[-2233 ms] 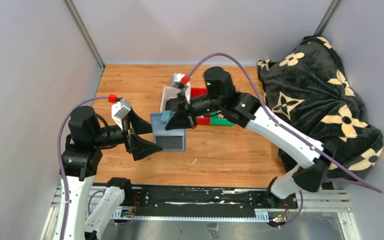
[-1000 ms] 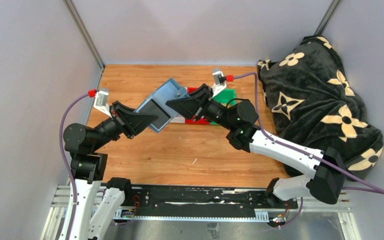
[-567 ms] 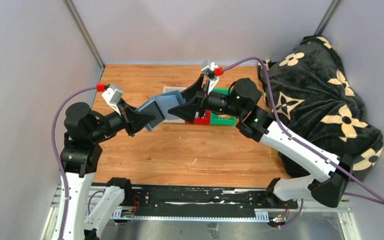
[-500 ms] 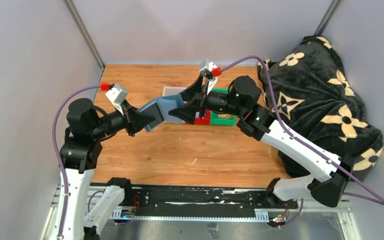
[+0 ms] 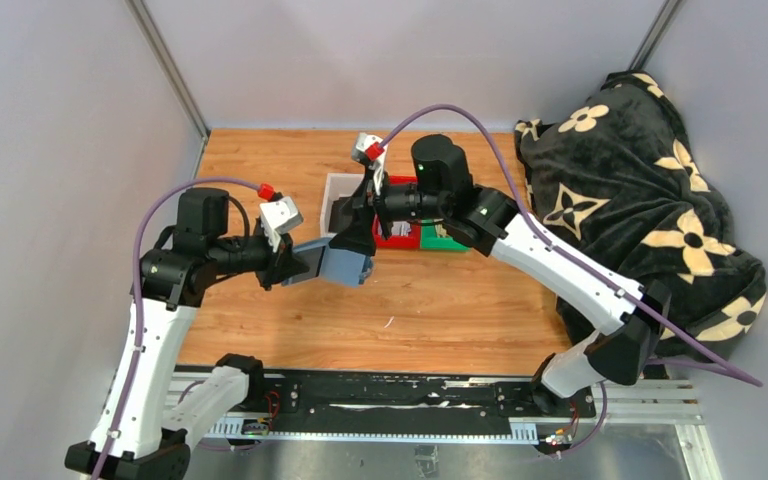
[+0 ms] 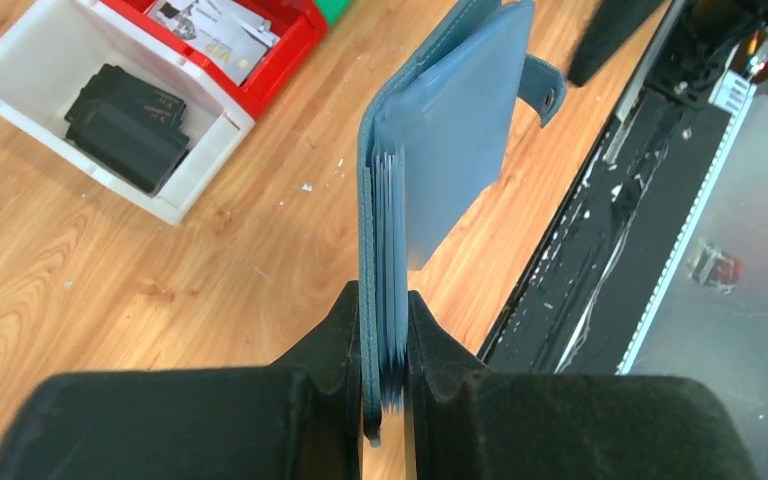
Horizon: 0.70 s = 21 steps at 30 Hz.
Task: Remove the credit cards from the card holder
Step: Remove the credit card from the card holder.
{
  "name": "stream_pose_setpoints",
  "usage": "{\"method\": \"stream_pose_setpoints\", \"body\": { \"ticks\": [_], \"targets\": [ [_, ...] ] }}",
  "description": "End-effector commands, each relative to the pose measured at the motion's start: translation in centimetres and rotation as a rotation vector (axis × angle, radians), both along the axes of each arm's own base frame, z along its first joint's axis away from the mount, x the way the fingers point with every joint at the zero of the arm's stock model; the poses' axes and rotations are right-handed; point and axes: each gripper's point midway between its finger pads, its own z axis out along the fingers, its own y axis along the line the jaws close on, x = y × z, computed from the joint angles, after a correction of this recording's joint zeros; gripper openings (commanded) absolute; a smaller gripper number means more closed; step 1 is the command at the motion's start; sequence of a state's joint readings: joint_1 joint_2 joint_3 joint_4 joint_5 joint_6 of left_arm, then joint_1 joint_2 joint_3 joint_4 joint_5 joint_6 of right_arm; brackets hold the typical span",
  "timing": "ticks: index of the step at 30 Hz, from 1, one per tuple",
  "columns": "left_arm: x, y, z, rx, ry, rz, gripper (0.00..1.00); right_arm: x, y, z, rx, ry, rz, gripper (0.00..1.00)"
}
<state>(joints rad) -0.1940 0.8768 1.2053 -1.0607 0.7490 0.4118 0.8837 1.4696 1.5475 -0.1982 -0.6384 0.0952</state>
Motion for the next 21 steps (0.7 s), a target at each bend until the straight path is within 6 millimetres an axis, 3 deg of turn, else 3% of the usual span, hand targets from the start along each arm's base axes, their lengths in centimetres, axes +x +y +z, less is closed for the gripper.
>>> {"method": "stream_pose_setpoints", "body": {
  "ticks": [1, 10, 18, 20, 21],
  "targets": [
    [-1.0, 0.4, 0.1, 0.057, -0.07, -0.069, 0.0, -1.5, 0.0, -1.3, -0.053, -0.004, 0.091, 0.79],
    [-1.7, 0.4, 0.4, 0.06, -0.076, -0.096, 0.0, -4.2, 0.2, -2.9, -0.073, 0.079, 0.248, 0.71],
    [-2.0, 0.0, 1.4, 0.031, -0.084, -0.109, 0.0, -4.4, 1.0, -6.3, -0.144, 0.126, 0.235, 0.69],
    [-2.1, -0.1, 1.4, 0.027, -0.088, -0.111, 0.0, -4.3, 1.1, -6.6, -0.148, 0.126, 0.232, 0.63],
    [-2.2, -0.1, 1.4, 0.026, -0.09, -0.113, 0.0, -4.3, 1.2, -6.6, -0.148, 0.129, 0.234, 0.52]
  ]
}}
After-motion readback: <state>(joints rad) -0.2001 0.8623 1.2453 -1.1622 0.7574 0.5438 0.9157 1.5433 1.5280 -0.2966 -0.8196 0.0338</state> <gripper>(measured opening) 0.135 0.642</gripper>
